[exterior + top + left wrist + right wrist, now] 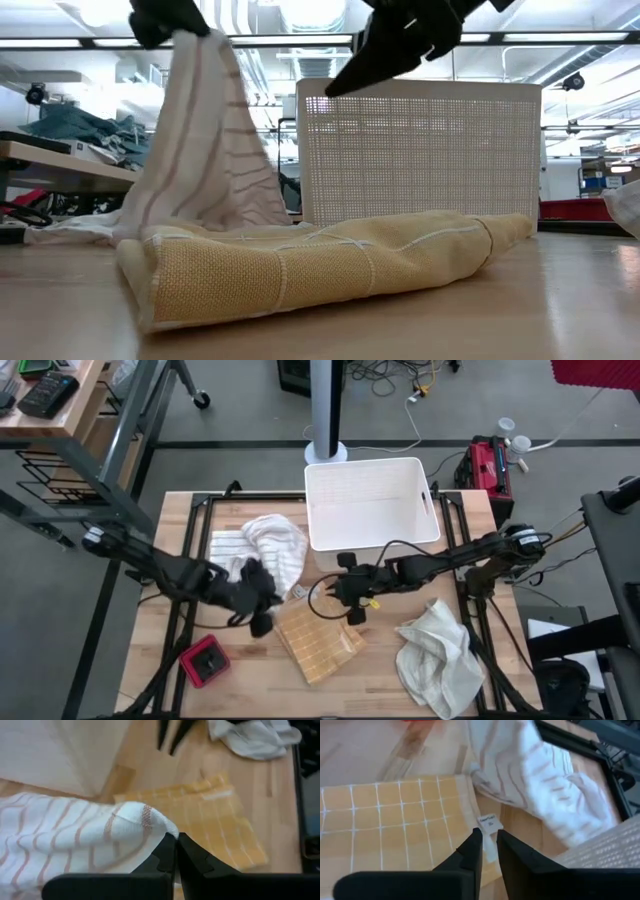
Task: Fold towel
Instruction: Fold the brown patterned towel
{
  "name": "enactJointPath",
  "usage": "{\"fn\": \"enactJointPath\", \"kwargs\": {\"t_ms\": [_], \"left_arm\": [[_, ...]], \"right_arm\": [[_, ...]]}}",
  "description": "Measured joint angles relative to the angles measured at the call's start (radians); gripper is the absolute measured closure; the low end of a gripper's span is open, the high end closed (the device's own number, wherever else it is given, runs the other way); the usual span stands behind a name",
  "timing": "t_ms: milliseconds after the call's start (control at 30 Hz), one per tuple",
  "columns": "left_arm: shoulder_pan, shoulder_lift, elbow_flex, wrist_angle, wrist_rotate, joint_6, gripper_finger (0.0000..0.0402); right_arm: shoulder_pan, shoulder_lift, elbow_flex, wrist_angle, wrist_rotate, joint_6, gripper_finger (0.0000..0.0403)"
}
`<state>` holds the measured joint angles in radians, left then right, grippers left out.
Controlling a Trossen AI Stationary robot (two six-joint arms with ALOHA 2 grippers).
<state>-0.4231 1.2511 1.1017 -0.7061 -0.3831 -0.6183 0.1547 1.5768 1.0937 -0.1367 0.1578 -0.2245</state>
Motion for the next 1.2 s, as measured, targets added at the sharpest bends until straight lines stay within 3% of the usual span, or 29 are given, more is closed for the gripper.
{"fn": "enactJointPath", "kwargs": {"t_ms": [133,267,400,667,833,933,967,1200], "left_arm": [[-0.073,0.052,0.1,-0.096,-0.002,-0.102,0.0401],[-0.156,0.111,0.208,-0.137,-0.024,-0.124,0.0401],[-0.236,0.17,0.31,-0.148,-0.036,-0.139,0.0401],[-0.347,0.295,0.462,-0.187,-0.211,-0.177,0.0401],[-0.361,0.356,0.518,-0.196,-0.241,-0.19,0.0401],[-0.364,0.39,0.541,-0.193,-0.248,-0.192,0.0401],[-0.365,0.399,0.547,-0.197,-0.249,-0.192,0.0401],[-0.368,0.413,0.568,-0.2,-0.304,-0.217,0.0401]], "right_arm": [[0.0,0.0,0.033,-0.003,-0.003,-0.027,0.0362],[0.006,0.0,0.054,0.0,-0.076,-0.1,0.0353],[0.008,0.012,0.064,0.016,-0.084,-0.136,0.0311],[0.049,0.061,0.065,0.106,-0.173,-0.008,0.0211],[0.097,0.154,0.062,0.184,-0.127,0.009,0.0174],[0.111,0.217,0.062,0.257,0.105,0.049,0.0161],[0.107,0.231,0.061,0.256,0.139,0.054,0.0159],[0.1,0.284,0.061,0.261,0.034,0.186,0.0157]]}}
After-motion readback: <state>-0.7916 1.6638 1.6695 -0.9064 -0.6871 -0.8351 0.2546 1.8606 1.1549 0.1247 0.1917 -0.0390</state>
